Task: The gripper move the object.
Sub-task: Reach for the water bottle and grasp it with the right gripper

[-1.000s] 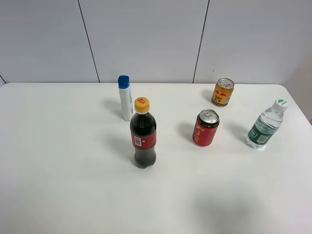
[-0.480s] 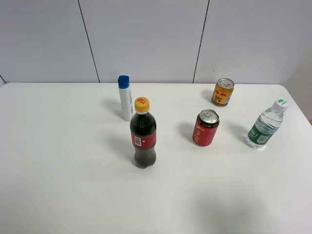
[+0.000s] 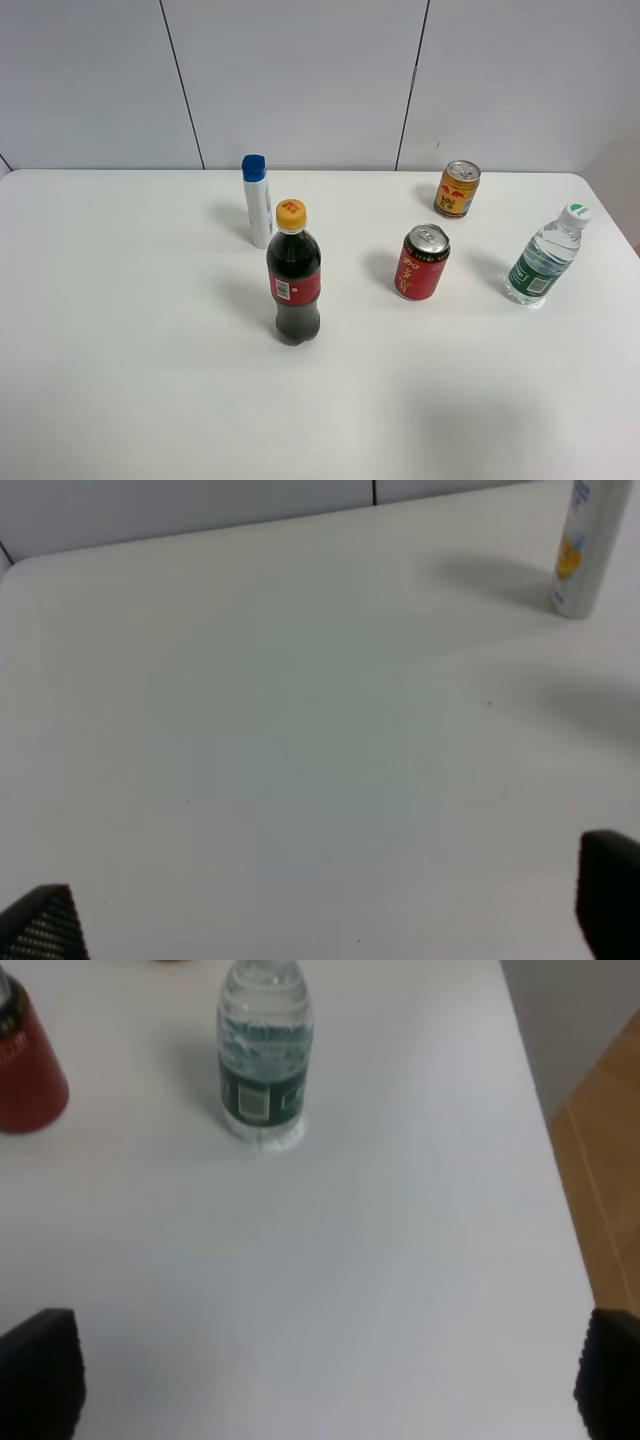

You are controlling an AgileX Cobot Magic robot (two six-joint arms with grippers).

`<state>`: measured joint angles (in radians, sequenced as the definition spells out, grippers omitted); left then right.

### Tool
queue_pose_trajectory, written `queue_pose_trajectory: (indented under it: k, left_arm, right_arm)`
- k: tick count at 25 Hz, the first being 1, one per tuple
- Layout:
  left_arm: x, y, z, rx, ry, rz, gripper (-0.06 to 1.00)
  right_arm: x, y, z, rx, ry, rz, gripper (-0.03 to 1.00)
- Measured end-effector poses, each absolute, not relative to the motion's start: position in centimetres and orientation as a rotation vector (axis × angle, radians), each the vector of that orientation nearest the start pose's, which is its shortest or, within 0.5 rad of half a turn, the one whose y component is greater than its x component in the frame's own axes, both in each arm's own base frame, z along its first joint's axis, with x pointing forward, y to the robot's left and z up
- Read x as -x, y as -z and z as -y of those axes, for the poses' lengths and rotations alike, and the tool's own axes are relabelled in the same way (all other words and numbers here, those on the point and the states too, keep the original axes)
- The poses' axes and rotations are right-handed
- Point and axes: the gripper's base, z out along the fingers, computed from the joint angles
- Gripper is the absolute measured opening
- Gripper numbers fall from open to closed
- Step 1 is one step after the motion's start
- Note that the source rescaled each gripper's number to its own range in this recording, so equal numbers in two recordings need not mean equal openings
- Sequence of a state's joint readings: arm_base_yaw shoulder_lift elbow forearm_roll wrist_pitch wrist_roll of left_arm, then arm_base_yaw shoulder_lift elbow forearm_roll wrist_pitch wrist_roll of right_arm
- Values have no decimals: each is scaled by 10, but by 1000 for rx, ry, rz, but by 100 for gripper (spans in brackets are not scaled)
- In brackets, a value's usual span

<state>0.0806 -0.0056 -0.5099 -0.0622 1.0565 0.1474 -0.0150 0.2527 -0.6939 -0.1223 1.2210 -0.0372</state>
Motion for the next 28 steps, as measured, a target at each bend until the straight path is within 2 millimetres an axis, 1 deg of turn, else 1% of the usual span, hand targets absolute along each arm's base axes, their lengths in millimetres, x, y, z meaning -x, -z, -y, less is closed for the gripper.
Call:
queue_pose_trajectory:
  k: [4,8,17,28]
  left_arm:
    - [6,-280,5,-71,-70,-2022,100]
    - [6,-280,5,-71,-70,-2022,100]
    - [6,-280,5,-71,-70,-2022,100]
    - [6,-280,5,-71,-70,-2022,100]
  right_arm:
    - [-33,-317,12,21,196,-2370,100]
    - [-52,-315,12,32,200,-2420,100]
    - [-91,-312,12,58,198,-2441,100]
    - [-132,-299,12,89,194,-2509,100]
